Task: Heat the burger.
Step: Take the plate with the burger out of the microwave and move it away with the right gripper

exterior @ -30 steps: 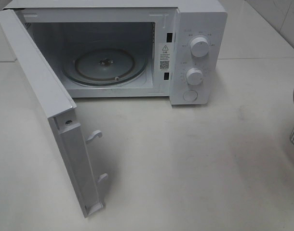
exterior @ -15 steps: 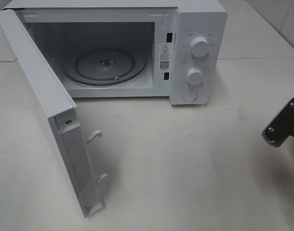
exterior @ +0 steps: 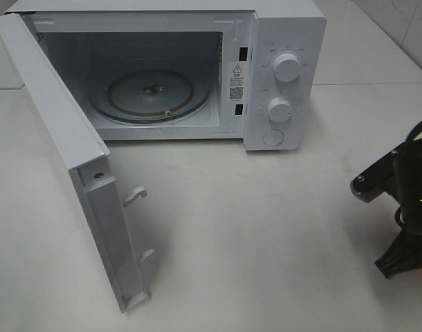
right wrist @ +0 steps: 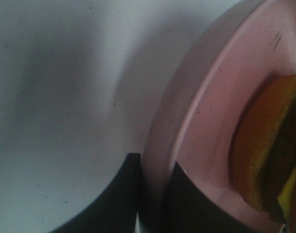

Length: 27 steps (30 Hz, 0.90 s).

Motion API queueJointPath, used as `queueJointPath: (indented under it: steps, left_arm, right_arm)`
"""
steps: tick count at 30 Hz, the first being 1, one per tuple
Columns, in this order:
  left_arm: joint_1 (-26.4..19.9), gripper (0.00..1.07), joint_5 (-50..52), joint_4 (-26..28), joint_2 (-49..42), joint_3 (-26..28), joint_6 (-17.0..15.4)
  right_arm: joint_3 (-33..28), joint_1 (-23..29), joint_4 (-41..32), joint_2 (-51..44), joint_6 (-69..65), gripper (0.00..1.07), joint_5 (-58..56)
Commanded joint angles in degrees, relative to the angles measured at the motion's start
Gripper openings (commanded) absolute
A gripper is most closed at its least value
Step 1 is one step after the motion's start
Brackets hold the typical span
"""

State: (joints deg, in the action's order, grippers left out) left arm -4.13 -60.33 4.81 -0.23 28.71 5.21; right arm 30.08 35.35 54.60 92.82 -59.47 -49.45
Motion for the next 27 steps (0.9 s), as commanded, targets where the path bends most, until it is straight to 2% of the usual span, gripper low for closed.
queueJointPath:
  steps: [1, 2, 4, 7, 9, 18, 22, 23, 24, 26, 27]
  left_arm:
    - [0.0, 1.0, 0.9, 0.5, -1.1, -0.2, -0.1]
    - [0.0, 1.0, 0.9, 0.5, -1.1, -0.2, -0.1]
    - [0.0, 1.0, 0.9, 0.5, -1.1, -0.2, -0.1]
    - [0.0, 1.0, 0.9, 0.5, -1.1, -0.2, -0.1]
    - [0.0, 1.0, 0.9, 0.5, -1.1, -0.2, -0.1]
    - [0.0, 1.0, 0.9, 0.5, -1.1, -0.2, -0.1]
    - [0.0, 1.0, 0.9, 0.5, -1.1, -0.2, -0.1]
    - [0.0, 1.0, 0.9, 0.5, -1.1, -0.2, -0.1]
    - [0.0, 1.0, 0.9, 0.5, -1.1, -0.2, -0.1]
    - [0.0, 1.0, 0.9, 0.5, -1.1, -0.2, -0.1]
    - [0.0, 1.0, 0.9, 0.5, -1.1, -0.2, -0.1]
  right_arm:
    - [1.4, -2.1, 4.0, 3.4, -2.6, 0.04, -2.6]
    - [1.4, -2.1, 4.0, 3.4, -2.6, 0.04, -2.6]
    - [3.0, -5.7, 4.5, 7.2, -3.7, 0.05, -1.1]
    - [3.2, -6.3, 4.8, 8.0, -3.8, 0.05, -0.6]
    - [4.1, -8.5, 5.4, 11.2, -4.4, 0.06, 0.7]
    - [4.1, -9.3, 7.0, 15.6, -8.0, 0.08, 1.3]
    - [4.1, -9.3, 7.0, 15.6, -9.3, 0.17, 1.2]
    - [4.1, -9.3, 6.9, 15.2, -8.8, 0.25, 1.3]
    - [4.1, -9.3, 6.9, 15.2, -8.8, 0.25, 1.3]
    - [4.1, -9.1, 6.5, 14.4, -8.0, 0.34, 1.3]
    - [4.1, -9.1, 6.5, 14.4, -8.0, 0.34, 1.3]
